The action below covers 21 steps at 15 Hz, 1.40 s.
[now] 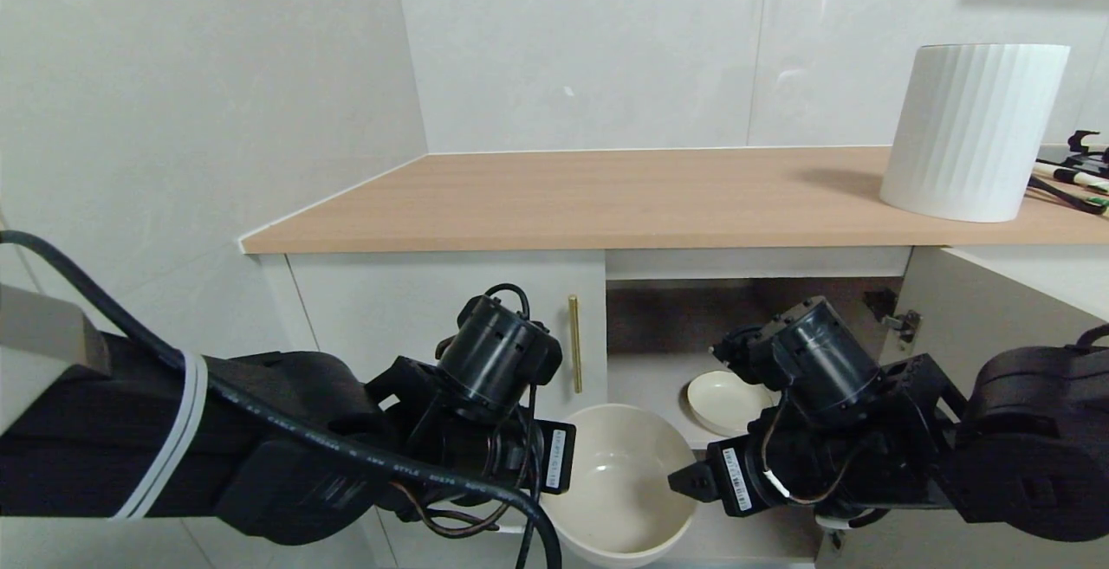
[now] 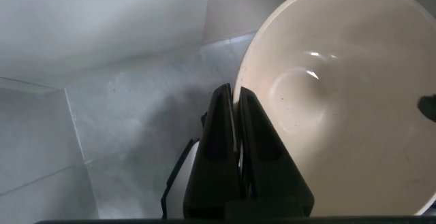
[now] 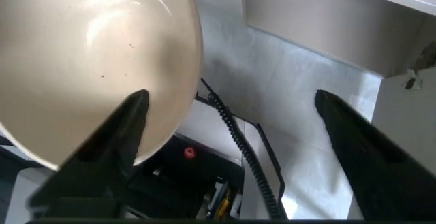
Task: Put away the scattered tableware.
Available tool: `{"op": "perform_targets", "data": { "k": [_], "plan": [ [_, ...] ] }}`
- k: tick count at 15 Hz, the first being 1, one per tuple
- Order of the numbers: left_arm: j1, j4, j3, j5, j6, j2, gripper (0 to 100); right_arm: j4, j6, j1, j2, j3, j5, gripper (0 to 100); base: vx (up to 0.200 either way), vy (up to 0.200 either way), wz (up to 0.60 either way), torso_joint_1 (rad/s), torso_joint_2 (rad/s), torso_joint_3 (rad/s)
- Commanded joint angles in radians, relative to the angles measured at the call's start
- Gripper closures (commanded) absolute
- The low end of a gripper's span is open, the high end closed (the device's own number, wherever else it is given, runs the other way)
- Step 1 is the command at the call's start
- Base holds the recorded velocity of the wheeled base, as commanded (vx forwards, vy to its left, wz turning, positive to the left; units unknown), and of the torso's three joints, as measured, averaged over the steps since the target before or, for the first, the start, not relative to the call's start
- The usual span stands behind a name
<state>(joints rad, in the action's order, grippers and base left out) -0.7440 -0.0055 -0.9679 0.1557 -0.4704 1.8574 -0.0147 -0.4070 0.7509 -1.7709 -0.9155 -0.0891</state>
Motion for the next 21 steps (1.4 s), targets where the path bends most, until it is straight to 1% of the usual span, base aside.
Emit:
{"op": "perform_targets", "data": {
  "k": [1, 14, 15, 19, 21],
  "plan": [
    [0.000, -0.001, 0.000, -0.001, -0.001, -0.003, 100, 0.001, -0.004, 0.001, -0.012, 0.001, 0.000, 100, 0.000, 0.000, 0.00, 0.000, 0.00, 0.000],
    [0.000, -0.001, 0.000, -0.001, -0.002, 0.000, 100, 0.001, -0.004, 0.002, -0.012, 0.006, 0.000, 100, 0.000, 0.000, 0.00, 0.000, 0.00, 0.000],
    [0.000, -0.001, 0.000, -0.001, -0.002, 0.000, 0, 0.001, -0.004, 0.002, -0.012, 0.006, 0.000, 100, 0.000, 0.000, 0.00, 0.000, 0.00, 0.000],
    [0.000, -0.002, 0.000, 0.001, -0.004, -0.001, 0, 0.002, -0.004, 0.002, -0.018, 0.006, 0.000, 100, 0.000, 0.000, 0.00, 0.000, 0.00, 0.000],
    [0.000, -0.002, -0.002, 0.011, -0.004, -0.003, 0, 0.002, -0.004, -0.002, -0.032, 0.003, -0.014, 100, 0.000, 0.000, 0.00, 0.000, 0.00, 0.000]
  ]
}}
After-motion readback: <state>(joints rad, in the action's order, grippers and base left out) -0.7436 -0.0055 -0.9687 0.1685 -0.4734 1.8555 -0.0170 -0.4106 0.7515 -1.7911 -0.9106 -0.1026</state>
